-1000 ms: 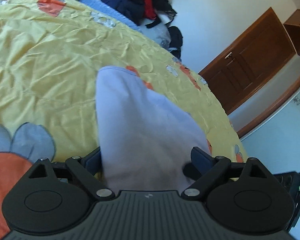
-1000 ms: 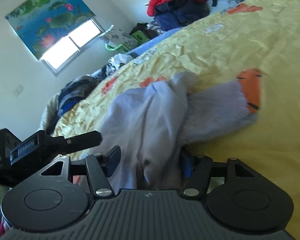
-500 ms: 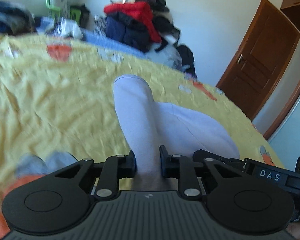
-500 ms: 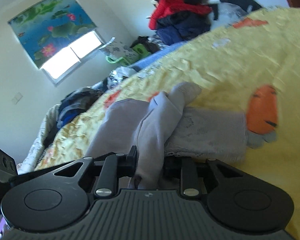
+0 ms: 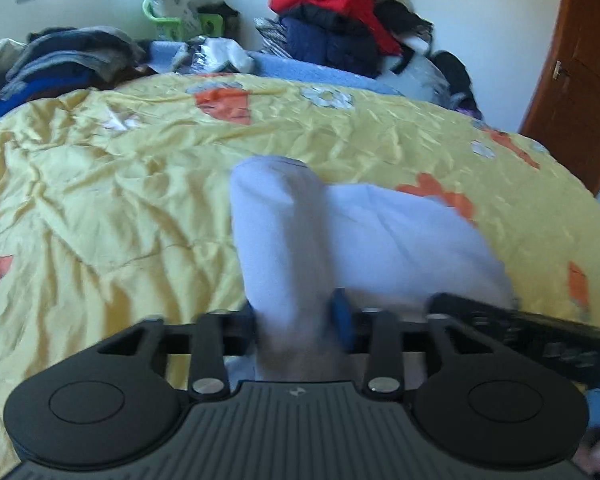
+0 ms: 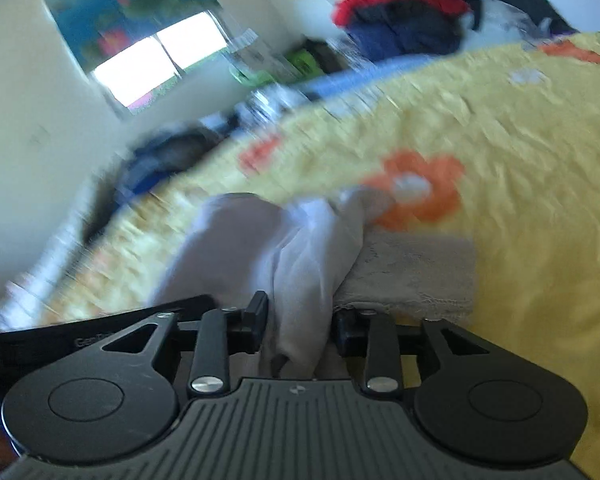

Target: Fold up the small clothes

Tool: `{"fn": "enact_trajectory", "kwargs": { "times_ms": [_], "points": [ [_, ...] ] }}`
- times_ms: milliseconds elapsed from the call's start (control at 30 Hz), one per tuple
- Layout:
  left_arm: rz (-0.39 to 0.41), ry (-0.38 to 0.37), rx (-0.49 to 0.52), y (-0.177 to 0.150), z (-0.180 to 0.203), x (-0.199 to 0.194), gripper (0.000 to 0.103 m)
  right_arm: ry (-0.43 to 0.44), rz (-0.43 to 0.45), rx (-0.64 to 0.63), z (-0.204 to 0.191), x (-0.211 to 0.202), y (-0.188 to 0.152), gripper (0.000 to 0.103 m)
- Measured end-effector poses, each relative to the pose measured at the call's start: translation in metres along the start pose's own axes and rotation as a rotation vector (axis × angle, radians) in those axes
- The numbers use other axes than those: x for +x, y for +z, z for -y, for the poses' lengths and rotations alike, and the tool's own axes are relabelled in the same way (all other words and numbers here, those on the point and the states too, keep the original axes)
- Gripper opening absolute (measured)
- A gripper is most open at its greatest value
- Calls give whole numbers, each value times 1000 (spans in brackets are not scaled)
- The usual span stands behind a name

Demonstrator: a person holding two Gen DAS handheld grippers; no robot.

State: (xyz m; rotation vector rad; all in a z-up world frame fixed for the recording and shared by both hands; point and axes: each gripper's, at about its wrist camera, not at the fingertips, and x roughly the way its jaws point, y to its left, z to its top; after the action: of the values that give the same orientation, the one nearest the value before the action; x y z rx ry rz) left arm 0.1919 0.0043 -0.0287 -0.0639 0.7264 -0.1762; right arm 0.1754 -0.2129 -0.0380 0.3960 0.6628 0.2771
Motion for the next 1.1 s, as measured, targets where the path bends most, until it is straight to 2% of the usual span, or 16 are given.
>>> {"fn": "enact_trajectory", "kwargs": {
  "times_ms": [33,67,133,200,233,267,333,367,400,533,600,700,833,933,1000,1100],
  "points": [
    [21,35,2,-2,-1,-5,71,-2,8,-1,3,-4,-1,50],
    [41,68,10,-4,-2,-10,81,-6,28,0,5,-12,-2,51],
    [70,117,43,-8,-1,-22,81,-54,80,-2,10,-30,-3,51],
    [85,126,68,-12,1,-29,81,-184,176,-17,11,-54,-2,46],
    [84,129,85,-13,4,-32,81,-231,220,-58,5,-62,-3,46],
    [81,134,95,-15,7,-33,81,-222,257,-133,-6,-71,-4,46],
    [71,136,114,-18,13,-32,81,-99,226,-218,-23,-74,-6,49],
    [65,140,118,-20,15,-31,81,-51,187,-259,-33,-69,-7,42],
    [60,146,117,-20,17,-29,81,-39,155,-288,-40,-62,-9,42],
    [46,137,102,-25,19,-30,82,-136,25,-299,-36,-26,-15,42],
    [51,140,108,-29,19,-32,83,-162,38,-263,-30,-31,-17,50],
    [47,134,81,-32,17,-35,84,-127,88,-275,-36,-54,-24,60],
    [42,119,37,-37,14,-44,84,-182,23,-283,-34,-48,-31,60],
    [55,123,47,-43,13,-54,84,-185,68,-222,-36,-57,-40,63],
    [63,120,36,-45,12,-61,84,-197,112,-207,-37,-70,-45,78],
    [74,121,26,-50,10,-72,84,-195,133,-178,-39,-85,-54,88]
  ]
}}
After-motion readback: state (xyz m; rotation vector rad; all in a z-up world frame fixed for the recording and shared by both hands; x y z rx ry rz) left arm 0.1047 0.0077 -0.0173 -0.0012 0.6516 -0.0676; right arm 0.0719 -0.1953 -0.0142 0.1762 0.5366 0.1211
